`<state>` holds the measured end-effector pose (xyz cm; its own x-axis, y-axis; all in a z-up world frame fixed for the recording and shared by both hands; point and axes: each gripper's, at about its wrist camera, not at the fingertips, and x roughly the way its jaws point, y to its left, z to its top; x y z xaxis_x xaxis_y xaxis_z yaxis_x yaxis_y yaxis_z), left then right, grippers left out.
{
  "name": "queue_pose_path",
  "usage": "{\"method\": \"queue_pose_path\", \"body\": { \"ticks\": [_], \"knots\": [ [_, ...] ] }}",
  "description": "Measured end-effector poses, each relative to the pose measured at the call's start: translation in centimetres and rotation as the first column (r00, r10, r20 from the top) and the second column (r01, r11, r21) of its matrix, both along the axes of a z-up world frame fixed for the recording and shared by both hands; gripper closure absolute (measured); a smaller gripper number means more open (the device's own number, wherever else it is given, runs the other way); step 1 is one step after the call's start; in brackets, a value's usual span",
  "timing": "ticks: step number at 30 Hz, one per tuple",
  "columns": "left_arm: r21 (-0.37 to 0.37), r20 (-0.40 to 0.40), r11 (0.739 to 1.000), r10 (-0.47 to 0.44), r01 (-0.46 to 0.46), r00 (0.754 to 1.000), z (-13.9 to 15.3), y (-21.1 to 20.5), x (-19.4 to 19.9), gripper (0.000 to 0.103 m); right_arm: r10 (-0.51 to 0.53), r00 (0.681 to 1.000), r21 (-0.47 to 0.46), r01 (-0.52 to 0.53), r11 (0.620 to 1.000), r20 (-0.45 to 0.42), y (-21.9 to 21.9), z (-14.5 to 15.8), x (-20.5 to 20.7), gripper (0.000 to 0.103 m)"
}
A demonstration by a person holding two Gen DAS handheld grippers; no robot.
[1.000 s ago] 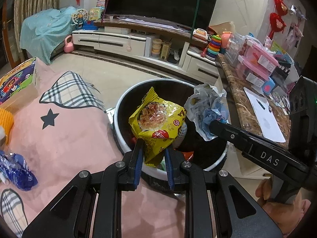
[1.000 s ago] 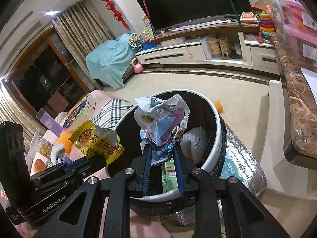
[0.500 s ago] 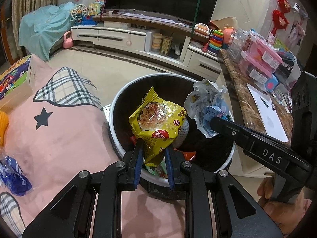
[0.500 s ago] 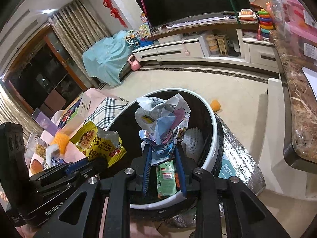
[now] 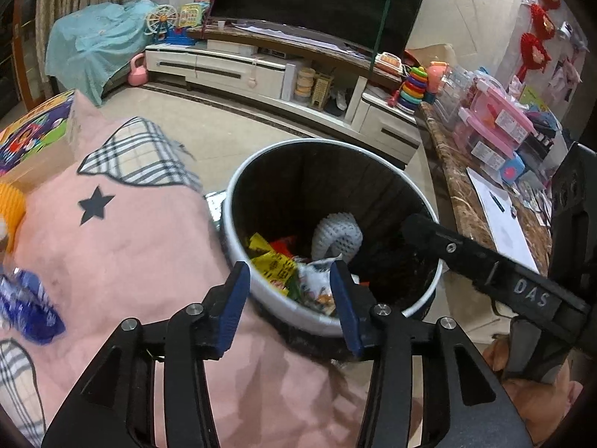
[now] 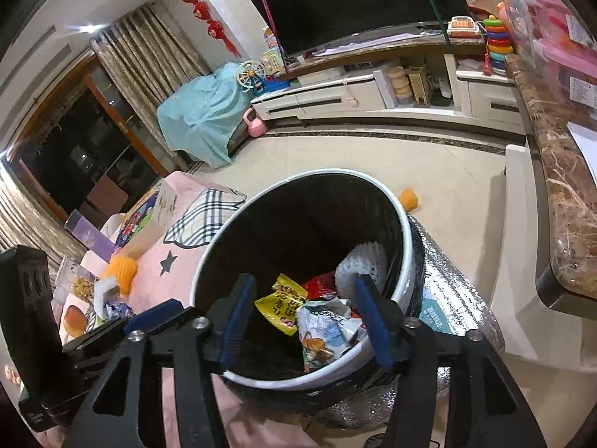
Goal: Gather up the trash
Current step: 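Open both tools to drop the snack bag and wrapper into the bin, then grasp the green snack wrapper with the left tool while the right tool grasps the blue plastic bag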
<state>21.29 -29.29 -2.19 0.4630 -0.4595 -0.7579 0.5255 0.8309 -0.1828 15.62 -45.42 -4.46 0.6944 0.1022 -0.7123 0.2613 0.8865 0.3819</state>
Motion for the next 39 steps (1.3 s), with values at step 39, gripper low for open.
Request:
{"method": "queue_pose_path", "body": {
  "ticks": [39],
  "knots": [
    [-0.084, -0.048, 0.904, 0.416, -0.419, 0.908, -2.7, 24.5, -6.6, 0.043, 0.281, 0.96, 0.068, -0.281, 0.957, 0.013, 16.8, -1.3, -2.1, 0.002]
  ]
}}
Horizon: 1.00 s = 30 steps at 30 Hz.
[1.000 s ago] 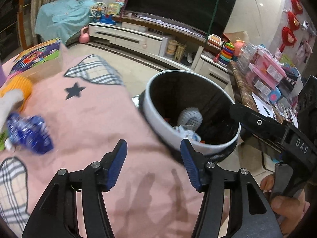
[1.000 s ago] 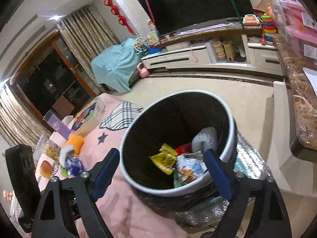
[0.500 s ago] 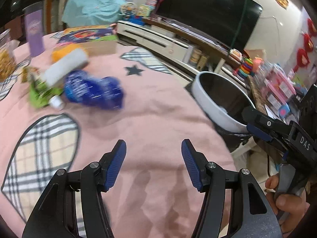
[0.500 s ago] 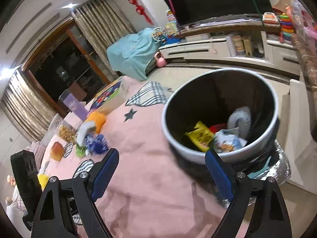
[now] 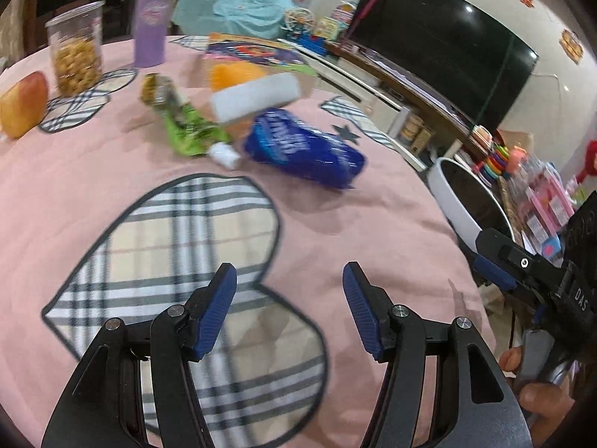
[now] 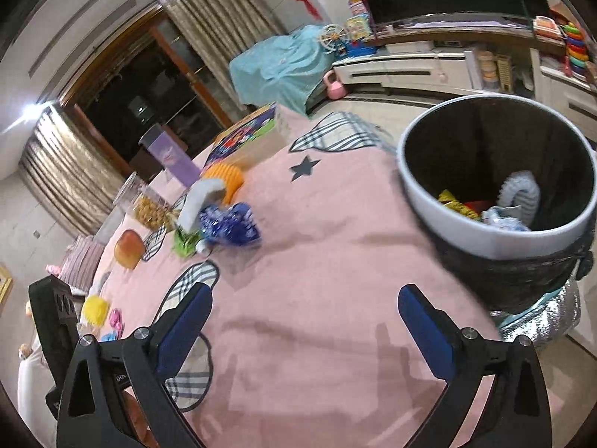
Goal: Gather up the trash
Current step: 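Grasp the green snack wrapper with the left tool while the right tool grasps the blue plastic bag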
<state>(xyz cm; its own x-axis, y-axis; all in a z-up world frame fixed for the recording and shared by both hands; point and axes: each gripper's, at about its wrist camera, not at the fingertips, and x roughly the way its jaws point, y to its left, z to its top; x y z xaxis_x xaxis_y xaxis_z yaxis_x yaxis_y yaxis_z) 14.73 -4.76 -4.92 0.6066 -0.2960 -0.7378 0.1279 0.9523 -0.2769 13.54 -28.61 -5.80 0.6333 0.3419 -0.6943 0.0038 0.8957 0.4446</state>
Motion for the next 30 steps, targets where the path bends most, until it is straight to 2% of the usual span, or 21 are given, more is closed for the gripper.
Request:
{"method": "queue_pose_path", "body": {
  "ticks": [11, 30],
  "knots": [
    [-0.028, -0.033, 0.995, 0.098, -0.098, 0.995, -1.1, 5.0, 0.0, 0.042, 0.09, 0.996, -0.005, -0.09, 0.996, -0.003, 3.6, -1.1, 1.5, 0.002],
    [-0.008, -0.055, 0.991, 0.131, -0.131, 0.99, -1.8, 6.9, 3.4, 0.042, 0.162, 0.987, 0.002, -0.162, 0.987, -0.014, 6.5, -2.5, 4.8, 0.002]
  ]
}}
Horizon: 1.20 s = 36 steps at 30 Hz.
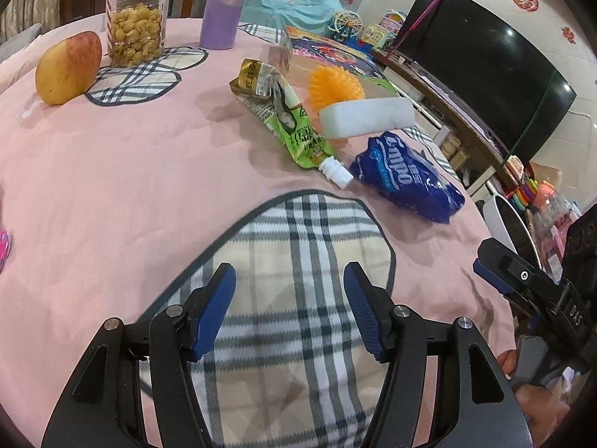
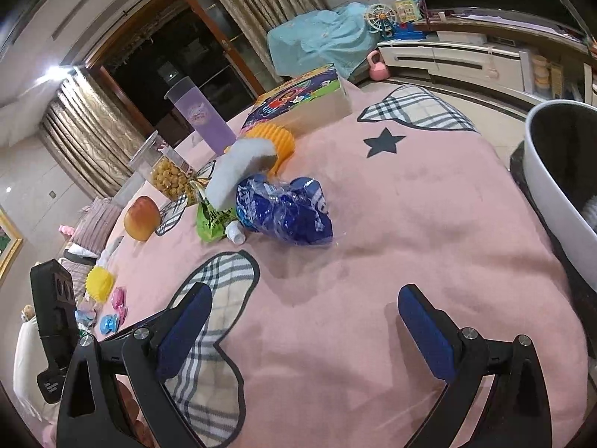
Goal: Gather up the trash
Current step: 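Grasp the green snack wrapper with the left tool while the right tool grasps the blue plastic bag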
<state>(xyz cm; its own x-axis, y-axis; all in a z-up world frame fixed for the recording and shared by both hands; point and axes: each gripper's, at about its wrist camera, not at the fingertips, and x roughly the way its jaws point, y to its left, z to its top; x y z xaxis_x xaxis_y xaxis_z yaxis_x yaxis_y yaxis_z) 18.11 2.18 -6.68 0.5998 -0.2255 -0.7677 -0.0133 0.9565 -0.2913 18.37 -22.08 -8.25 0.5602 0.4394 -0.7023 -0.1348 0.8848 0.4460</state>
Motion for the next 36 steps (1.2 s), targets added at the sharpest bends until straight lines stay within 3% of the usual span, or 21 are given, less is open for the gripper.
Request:
{"method": "queue_pose_path", "body": {
  "ticks": [27, 29, 31, 33, 36],
  "knots": [
    [0.016, 0.046, 0.999, 0.028, -0.029, 0.999, -0.1, -0.1, 10.6, 0.037, 0.02, 1.0, 0.031, -0.02, 0.999, -0.009, 1.5, -1.5, 6.5, 0.003],
    [0.012, 0.053, 1.0, 0.022, -0.023, 0.998, -0.2, -0.1, 10.8, 0.038, 0.021, 1.0, 0.015, -0.021, 1.0, -0.007, 1.7, -1.7, 6.7, 0.007],
    [-0.005, 0.054, 1.0, 0.006, -0.005, 0.999, -0.3, 0.0, 11.0, 0.062, 0.022, 1.0, 0.009, -0.022, 1.0, -0.015, 1.8, -1.9, 6.7, 0.028],
    [-0.034, 0.055, 0.999, -0.026, 0.027, 0.998, -0.5, 0.0, 11.1, 0.077, 0.023, 0.999, 0.015, -0.023, 1.0, -0.033, 1.9, -2.2, 6.8, 0.044],
    [-0.02, 0.067, 0.999, -0.038, 0.039, 0.997, -0.1, -0.2, 10.4, 0.08, 0.024, 0.999, 0.032, -0.023, 0.999, -0.032, 1.7, -2.1, 6.3, 0.053]
  ]
}}
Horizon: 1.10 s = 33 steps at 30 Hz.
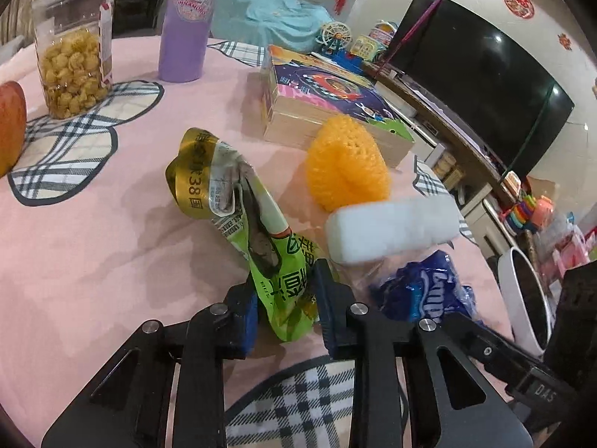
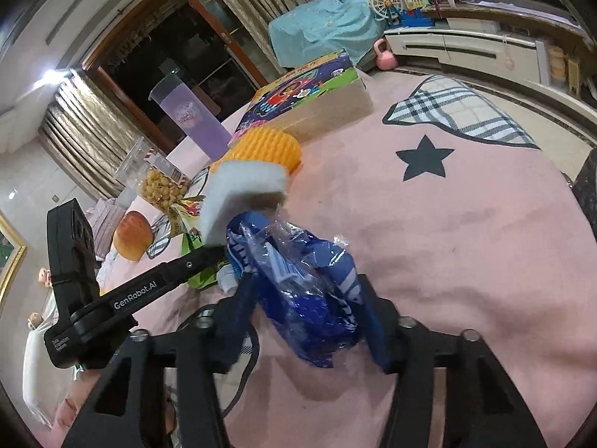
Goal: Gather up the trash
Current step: 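Grasp the green snack wrapper with the left tool while the right tool grasps the blue plastic bag, then carry the green wrapper and blue plastic bag over the trash bin with both tools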
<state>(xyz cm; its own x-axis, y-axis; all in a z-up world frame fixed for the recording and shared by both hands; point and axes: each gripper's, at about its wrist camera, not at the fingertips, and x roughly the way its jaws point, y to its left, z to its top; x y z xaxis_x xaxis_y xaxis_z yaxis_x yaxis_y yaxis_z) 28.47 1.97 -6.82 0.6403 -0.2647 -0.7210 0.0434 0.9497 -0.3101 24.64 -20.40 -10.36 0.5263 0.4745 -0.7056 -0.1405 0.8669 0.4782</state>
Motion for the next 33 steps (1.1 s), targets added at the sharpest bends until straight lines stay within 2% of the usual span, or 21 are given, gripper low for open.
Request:
{"method": "queue_pose_path", "body": {
  "ticks": [1, 7, 13, 22, 33],
  "knots": [
    [0.006, 0.001, 1.0, -0.002, 0.002, 1.0, 0.1, 0.0, -0.3, 0.084, 0.003, 1.0, -0.01, -0.003, 1.0, 0.007, 0.0, 0.2, -0.4, 0.056],
    [-0.017, -0.009, 1.0, -0.017, 0.017, 1.0, 0.4, 0.9, -3.5, 0.084, -0.006, 1.0, -0.002, 0.006, 1.0, 0.006, -1.3, 0.8, -2.4, 0.059],
    [-0.075, -0.031, 0.997, -0.034, 0.032, 0.999, 0.6, 1.1, -7.4, 0.084, -0.04, 0.999, 0.008, 0.04, 0.999, 0.009, -2.9, 1.4, -4.5, 0.059],
    [-0.098, -0.029, 0.985, -0.146, 0.143, 0.989, 1.0, -2.6, -11.7, 0.084, -0.089, 0.996, 0.02, 0.088, 0.996, 0.031, -5.3, 2.7, -7.5, 0.059],
    [-0.085, -0.015, 0.967, -0.243, 0.241, 0.97, 2.0, -7.2, -13.7, 0.084, -0.159, 0.987, 0.021, 0.159, 0.987, 0.031, -8.9, 3.1, -10.3, 0.059]
  ]
}}
